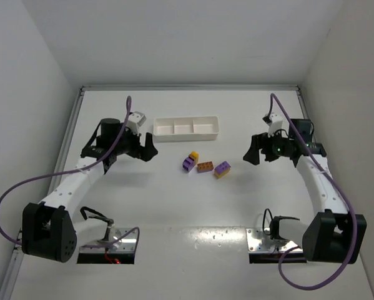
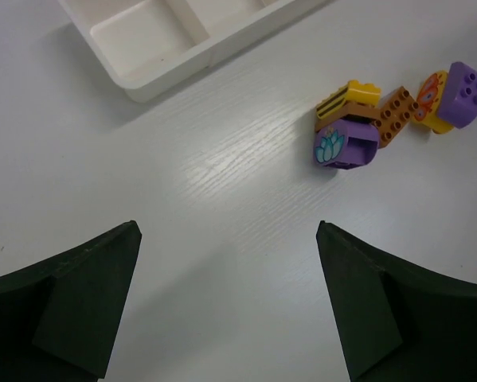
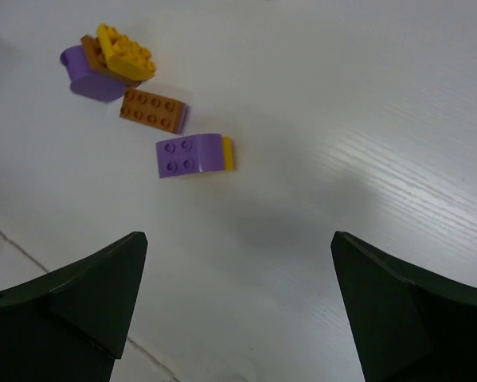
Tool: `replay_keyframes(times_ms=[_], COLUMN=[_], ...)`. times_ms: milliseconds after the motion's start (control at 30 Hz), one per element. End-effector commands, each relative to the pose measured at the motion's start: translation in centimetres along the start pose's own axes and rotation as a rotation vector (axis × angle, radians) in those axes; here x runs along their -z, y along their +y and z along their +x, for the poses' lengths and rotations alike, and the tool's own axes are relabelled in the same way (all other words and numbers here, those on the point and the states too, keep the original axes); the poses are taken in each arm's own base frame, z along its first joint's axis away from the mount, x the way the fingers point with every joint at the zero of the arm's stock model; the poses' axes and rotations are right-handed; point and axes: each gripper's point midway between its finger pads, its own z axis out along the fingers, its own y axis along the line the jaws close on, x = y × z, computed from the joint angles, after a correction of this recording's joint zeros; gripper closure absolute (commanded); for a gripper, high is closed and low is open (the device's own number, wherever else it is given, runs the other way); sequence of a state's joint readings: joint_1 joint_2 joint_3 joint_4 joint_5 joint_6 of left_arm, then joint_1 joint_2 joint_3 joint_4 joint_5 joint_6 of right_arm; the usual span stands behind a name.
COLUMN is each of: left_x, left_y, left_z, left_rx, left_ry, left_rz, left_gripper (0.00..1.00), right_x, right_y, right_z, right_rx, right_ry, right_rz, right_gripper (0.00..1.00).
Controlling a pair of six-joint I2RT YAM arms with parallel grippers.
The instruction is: Sort the legos into containers by color
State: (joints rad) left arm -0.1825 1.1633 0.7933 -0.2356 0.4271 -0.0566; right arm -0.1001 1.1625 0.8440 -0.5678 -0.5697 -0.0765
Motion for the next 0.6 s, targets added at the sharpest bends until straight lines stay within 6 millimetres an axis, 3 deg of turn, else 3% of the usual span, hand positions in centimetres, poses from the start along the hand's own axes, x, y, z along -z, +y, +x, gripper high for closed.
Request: replay_keyframes(times_ms=[0,133,267,400,567], left_x=[0.0,0.0,-0.6,-1.6,-3.2], left_y=[-1.8,-3.2,-3.5,-3.4,-3.0], left_z=[-0.6,-0.2,-0.1,-0.1,0.1], left_rx=[-0.077,-0.102,-0.098,-0.073,-0.040], left_ry=[-0.013,0.023,0.056,0.092,0.149], left_rz=[0.111,0.211,0.254,0.282,0.312], left_gripper=[0.00,0.00,0.00,0.00,0.00], right_x=[0.2,0.4,0.2,-0.4,-2.2], right_y=[3.0,5.2,4.9,5.1,5.5], right_z=[-0.8,-0.1,-0.2,0.4,0.5], right_rx=[0.145,0.415,0.595,0.837,0.999], right_ry=[-0.016,0.040,0.083,0.152,0.201], right_rz=[-0.172,-0.325,-0.345,-0.394,-0.454], right_gripper=[0.00,0.05,0.06,0.22,0.22])
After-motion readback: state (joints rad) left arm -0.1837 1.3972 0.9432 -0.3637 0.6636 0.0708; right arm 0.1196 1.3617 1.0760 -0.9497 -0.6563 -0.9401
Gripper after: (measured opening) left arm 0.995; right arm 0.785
